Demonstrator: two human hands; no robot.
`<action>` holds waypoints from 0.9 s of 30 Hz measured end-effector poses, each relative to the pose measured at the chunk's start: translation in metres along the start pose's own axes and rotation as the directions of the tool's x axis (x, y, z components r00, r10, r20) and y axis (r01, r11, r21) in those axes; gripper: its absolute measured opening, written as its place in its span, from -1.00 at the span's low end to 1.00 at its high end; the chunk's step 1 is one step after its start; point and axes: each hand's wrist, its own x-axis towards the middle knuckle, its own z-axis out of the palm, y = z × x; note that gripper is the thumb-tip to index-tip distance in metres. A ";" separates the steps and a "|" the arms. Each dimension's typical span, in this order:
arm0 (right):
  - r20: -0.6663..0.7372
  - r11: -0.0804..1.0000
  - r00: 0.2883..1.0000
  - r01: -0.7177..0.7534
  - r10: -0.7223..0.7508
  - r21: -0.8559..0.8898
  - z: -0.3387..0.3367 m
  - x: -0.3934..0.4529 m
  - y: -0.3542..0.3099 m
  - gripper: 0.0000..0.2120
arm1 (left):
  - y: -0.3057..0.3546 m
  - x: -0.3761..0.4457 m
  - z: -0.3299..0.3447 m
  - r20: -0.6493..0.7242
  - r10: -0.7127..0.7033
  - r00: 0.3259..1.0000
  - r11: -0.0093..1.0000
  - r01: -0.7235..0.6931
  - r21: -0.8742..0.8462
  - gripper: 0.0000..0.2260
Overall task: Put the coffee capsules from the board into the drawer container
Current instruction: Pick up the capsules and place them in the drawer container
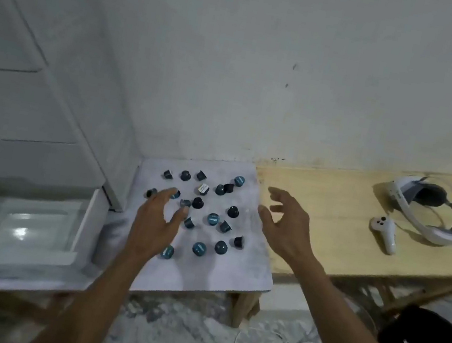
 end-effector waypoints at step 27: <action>0.188 0.967 0.982 0.023 0.027 -0.256 0.155 -0.007 0.172 -0.65 | -0.108 -0.036 0.194 -0.030 -0.186 0.982 0.980 0.188 0.066 -0.61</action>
